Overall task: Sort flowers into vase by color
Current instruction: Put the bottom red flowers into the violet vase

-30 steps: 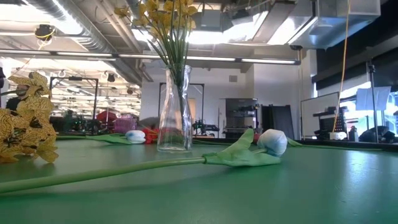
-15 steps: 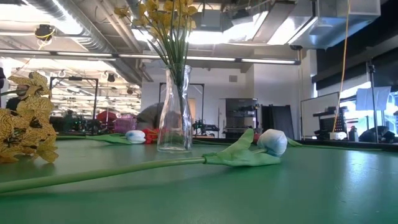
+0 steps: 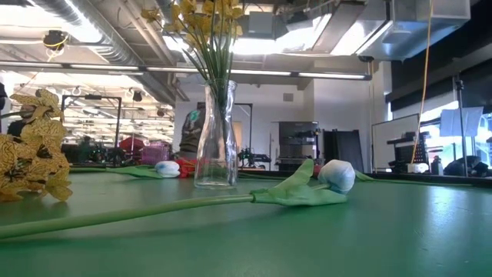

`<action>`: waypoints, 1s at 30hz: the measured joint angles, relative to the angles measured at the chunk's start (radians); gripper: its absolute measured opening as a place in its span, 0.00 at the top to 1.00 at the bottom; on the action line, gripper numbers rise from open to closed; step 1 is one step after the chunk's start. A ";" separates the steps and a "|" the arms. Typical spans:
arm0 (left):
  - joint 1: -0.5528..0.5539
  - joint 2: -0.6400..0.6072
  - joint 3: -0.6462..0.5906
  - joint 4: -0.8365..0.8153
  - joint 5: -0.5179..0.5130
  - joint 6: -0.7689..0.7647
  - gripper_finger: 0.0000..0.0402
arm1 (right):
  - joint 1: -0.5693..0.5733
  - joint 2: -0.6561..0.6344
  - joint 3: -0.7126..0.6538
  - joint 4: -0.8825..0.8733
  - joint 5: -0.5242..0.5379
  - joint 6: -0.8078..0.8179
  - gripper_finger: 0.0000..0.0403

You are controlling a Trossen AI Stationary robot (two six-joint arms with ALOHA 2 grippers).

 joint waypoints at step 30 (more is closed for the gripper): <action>-0.012 -0.360 -0.205 -0.108 -0.295 0.081 0.99 | 0.000 -0.216 -0.031 -0.460 0.045 -0.109 0.29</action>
